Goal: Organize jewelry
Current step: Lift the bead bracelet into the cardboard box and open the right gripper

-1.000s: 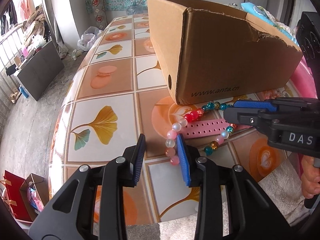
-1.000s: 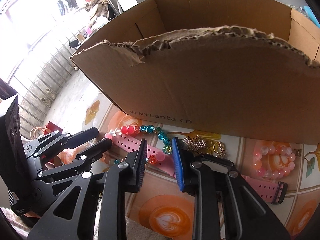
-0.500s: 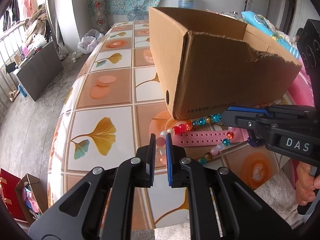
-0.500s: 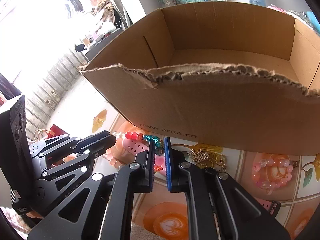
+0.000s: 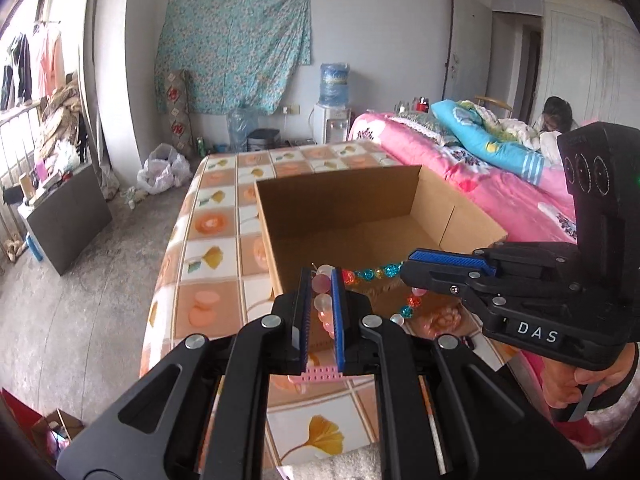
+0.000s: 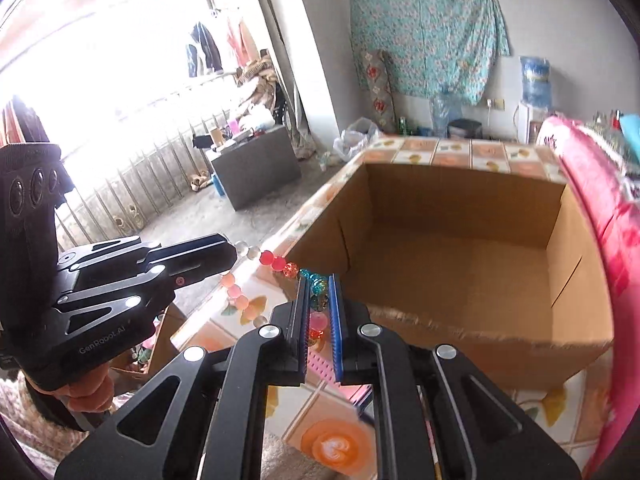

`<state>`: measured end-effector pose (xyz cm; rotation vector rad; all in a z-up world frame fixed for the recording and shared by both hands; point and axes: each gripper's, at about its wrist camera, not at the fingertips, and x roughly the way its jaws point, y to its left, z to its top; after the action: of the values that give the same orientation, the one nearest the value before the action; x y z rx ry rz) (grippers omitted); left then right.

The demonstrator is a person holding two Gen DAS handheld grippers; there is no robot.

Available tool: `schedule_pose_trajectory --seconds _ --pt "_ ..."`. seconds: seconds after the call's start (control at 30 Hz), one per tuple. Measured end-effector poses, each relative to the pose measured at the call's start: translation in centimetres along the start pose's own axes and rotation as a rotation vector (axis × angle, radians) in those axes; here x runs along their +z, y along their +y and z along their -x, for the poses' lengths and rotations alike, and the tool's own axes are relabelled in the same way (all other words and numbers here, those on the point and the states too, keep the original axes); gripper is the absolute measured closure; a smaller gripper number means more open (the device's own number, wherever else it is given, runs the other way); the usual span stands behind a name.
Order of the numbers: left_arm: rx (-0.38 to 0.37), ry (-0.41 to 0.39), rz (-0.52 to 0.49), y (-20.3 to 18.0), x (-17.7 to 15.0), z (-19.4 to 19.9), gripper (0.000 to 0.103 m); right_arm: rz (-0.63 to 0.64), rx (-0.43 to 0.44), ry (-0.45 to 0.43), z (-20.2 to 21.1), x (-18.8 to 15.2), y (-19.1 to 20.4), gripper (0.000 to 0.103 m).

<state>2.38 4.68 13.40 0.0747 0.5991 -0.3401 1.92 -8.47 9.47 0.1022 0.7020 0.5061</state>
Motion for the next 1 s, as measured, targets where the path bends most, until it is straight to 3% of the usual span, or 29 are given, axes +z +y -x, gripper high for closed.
schedule_pose_trajectory --seconds 0.13,0.2,0.3,0.47,0.63,0.7,0.83,1.0 --pt "-0.018 0.009 -0.021 -0.1 4.6 -2.8 0.094 -0.03 0.04 0.035 -0.9 4.3 -3.3 0.093" --pt "-0.035 0.048 -0.017 0.4 6.5 -5.4 0.094 -0.066 0.044 0.099 -4.1 6.0 -3.6 0.093" --pt "-0.023 0.117 -0.041 0.8 8.3 -9.8 0.094 -0.161 0.058 0.214 -8.0 7.4 -7.3 0.093" --pt "0.025 0.275 -0.071 1.5 8.7 -17.6 0.094 -0.266 0.048 0.382 -15.5 8.5 -11.1 0.093" --pt "0.091 0.362 -0.119 2.1 8.4 -22.3 0.094 -0.368 0.044 0.51 -21.0 8.3 -13.9 0.093" --pt "0.109 0.352 -0.115 2.5 8.5 -22.6 0.094 -0.402 0.032 0.511 -21.8 8.3 -14.7 0.092" --pt "0.068 0.272 -0.077 2.9 8.9 -20.6 0.093 -0.373 0.025 0.45 -20.7 8.6 -14.7 0.092" --pt "0.038 0.162 -0.021 3.5 8.9 -15.6 0.09 -0.305 0.029 0.295 -14.4 9.7 -13.4 0.092"
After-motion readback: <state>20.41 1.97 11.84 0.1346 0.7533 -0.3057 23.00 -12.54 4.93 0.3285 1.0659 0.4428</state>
